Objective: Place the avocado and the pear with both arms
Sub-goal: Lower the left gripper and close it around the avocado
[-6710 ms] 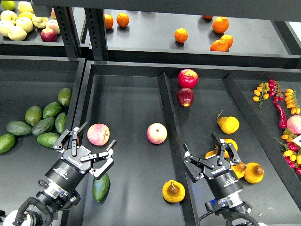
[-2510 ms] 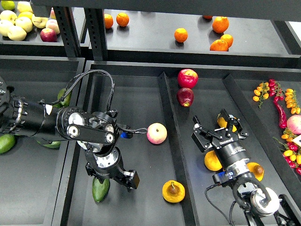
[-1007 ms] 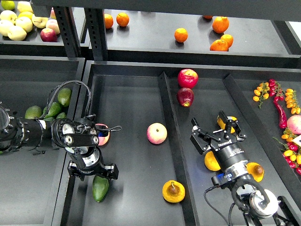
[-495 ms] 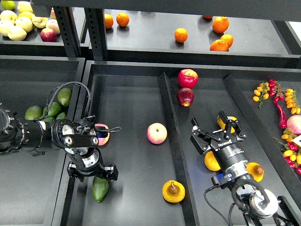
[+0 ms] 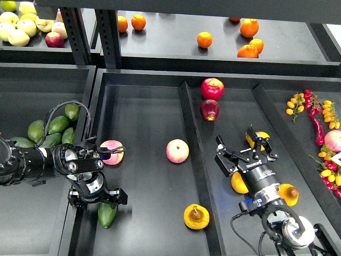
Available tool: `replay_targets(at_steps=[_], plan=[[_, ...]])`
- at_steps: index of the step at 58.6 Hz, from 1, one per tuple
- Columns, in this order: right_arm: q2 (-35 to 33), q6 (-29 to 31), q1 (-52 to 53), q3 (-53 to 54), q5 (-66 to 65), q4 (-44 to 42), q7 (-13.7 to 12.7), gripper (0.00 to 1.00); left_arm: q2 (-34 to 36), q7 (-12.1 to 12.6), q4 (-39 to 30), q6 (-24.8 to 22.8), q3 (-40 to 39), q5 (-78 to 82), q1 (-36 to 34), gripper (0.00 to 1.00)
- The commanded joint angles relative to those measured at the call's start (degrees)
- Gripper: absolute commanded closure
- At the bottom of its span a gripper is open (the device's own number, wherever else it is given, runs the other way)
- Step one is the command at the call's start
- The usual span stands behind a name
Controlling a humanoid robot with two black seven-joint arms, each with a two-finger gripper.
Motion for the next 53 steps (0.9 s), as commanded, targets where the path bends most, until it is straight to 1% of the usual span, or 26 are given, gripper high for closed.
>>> replay_targets(at_steps=[1,20,53], plan=[[0.0,0.0,0.0,-0.1,0.0,0.0,0.0,0.0,0.0,0.0,-0.3,0.0,-0.1,-0.1,-0.2,0.04],[0.0,0.0,0.0,-0.8,0.0,0.0,0.0,0.0,0.0,0.0,-0.9,0.0,-0.1,-0.2,-2.9,0.04],[0.0,0.0,0.0,-1.2,0.0,0.0,0.0,0.0,0.0,0.0,-1.9,0.0,0.0,-0.1,-2.5,0.05]])
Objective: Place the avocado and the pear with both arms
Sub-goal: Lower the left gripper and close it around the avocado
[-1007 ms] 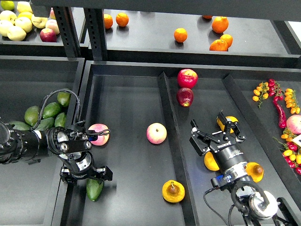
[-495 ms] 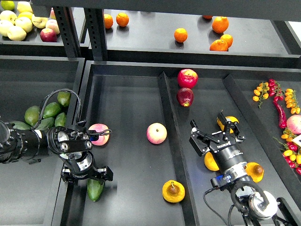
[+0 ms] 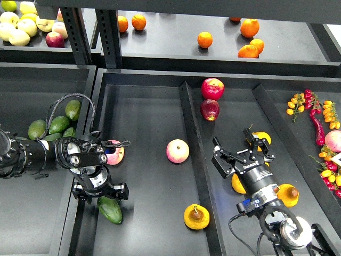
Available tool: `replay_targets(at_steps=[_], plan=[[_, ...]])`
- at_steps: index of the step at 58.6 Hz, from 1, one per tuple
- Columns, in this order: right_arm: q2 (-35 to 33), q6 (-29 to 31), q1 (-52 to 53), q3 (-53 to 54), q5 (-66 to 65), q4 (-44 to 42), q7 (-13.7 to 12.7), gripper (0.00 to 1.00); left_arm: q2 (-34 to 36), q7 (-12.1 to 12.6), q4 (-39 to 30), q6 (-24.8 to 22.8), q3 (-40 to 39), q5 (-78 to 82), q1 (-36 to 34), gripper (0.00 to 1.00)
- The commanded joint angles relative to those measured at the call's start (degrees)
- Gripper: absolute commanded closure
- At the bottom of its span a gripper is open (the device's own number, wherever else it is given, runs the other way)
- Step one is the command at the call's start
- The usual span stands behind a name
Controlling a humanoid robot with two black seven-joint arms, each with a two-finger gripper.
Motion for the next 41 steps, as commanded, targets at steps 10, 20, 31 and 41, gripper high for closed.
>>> replay_targets(at_steps=[10,20,31,41], plan=[[0.0,0.0,0.0,-0.2,0.0,0.0,0.0,0.0,0.0,0.0,0.0,0.0,-0.4,-0.1,0.3,0.08],[0.0,0.0,-0.1,-0.5,0.0,0.0,0.0,0.0,0.0,0.0,0.1,0.0,-0.5,-0.1,0.5,0.08],[0.0,0.0,-0.2,-0.5,0.0,0.0,0.0,0.0,0.0,0.0,0.1,0.0,-0.5,-0.3,0.5,0.14],[0.0,0.0,-0.2,-0.5,0.0,0.0,0.0,0.0,0.0,0.0,0.3,0.0,-0.6,-0.4,1.4,0.23]])
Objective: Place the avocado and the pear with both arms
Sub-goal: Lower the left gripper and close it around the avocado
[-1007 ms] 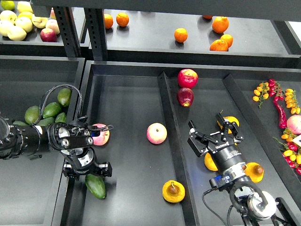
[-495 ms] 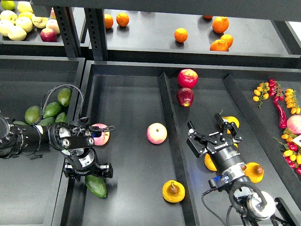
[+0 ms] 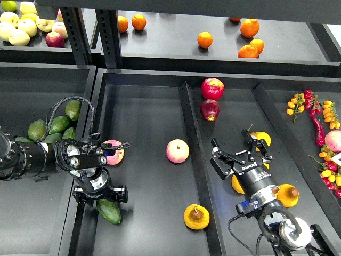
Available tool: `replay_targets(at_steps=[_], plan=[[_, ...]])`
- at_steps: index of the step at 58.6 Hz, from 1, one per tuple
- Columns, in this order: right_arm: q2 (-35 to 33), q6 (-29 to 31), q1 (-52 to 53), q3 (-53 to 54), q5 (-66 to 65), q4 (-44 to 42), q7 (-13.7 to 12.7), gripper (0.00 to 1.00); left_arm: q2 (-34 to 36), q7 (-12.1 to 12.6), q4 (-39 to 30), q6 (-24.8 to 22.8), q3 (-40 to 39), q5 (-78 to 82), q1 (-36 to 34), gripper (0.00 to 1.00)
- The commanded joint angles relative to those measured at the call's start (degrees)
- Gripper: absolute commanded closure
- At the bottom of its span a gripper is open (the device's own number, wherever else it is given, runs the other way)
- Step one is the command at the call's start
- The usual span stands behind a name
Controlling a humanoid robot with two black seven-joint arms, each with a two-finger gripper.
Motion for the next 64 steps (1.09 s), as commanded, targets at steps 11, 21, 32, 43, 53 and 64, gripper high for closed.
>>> replay_targets(at_steps=[11,21,32,43,53,64], plan=[[0.0,0.2,-0.3,0.0,0.0,0.0,-0.1,0.0,0.0,0.0,0.4,0.0,-0.8,-0.1,1.7,0.3],[0.0,0.3,-0.3,0.0,0.1,0.0,-0.1,0.0,0.0,0.0,0.9,0.0,-2.3,-0.3,3.2,0.47],[0.0,0.3,-0.3,0.0,0.0,0.0,-0.1,0.0,0.0,0.0,1.6,0.0,-3.0,-2.0,3.6,0.71],[0.0,0.3,-0.3,0.0,0.0,0.0,-0.1,0.0,0.0,0.0,1.5,0.0,-3.7,-4.2,3.1,0.87],[0.0,0.3,-0.3,-0.3,0.1,0.0,-0.1,0.0,0.0,0.0,1.6,0.0,-6.3,-4.1,1.3,0.91],[0.0,1.8,-0.4,-0.6,0.2,0.4,-0.1,0.0,0.0,0.0,1.5,0.0,-7.2,-4.1,-2.8,0.91]])
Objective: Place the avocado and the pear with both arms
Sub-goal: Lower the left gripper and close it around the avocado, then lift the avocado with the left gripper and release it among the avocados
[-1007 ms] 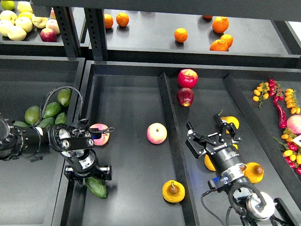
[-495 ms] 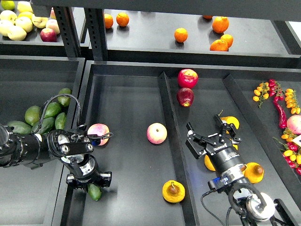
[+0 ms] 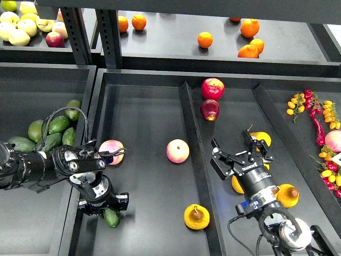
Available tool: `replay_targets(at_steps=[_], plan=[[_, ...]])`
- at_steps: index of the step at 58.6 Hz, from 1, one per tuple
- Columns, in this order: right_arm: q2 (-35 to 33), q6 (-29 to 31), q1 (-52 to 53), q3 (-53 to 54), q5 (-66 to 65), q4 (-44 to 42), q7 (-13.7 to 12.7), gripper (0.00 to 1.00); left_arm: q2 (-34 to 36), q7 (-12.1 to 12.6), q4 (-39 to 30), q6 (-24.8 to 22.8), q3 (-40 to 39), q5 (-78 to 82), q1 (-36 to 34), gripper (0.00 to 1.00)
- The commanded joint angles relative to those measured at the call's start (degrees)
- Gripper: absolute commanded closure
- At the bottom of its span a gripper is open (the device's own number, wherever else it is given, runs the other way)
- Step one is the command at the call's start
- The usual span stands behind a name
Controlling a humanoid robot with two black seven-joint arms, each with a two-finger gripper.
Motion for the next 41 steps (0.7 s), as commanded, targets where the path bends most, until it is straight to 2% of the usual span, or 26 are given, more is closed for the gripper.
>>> replay_targets(at_steps=[1,16,28,31,41], plan=[[0.0,1.6,0.0,-0.2,0.1,0.3,0.0,0.0,0.0,0.0,-0.1,0.0,-0.7,-0.1,-3.1,0.91],[0.0,1.3,1.1,1.5,0.7,0.8,0.3,0.0,0.0,0.0,-0.5,0.0,-5.8,0.3,-9.6,0.91],[0.0,-4.6,4.8,5.3,3.5,1.5,0.2,0.0,0.0,0.0,-1.5,0.0,-7.9,0.4,-13.6,0.91],[0.0,-6.8,7.1,7.1,5.0,1.6,0.2,0.0,2.2,0.0,-2.9,0.0,-8.0,0.5,-14.5,0.91],[0.0,-8.6,10.6,9.9,7.1,1.6,0.2,0.0,8.4,0.0,-5.9,0.0,-8.3,0.8,-15.2,0.91]])
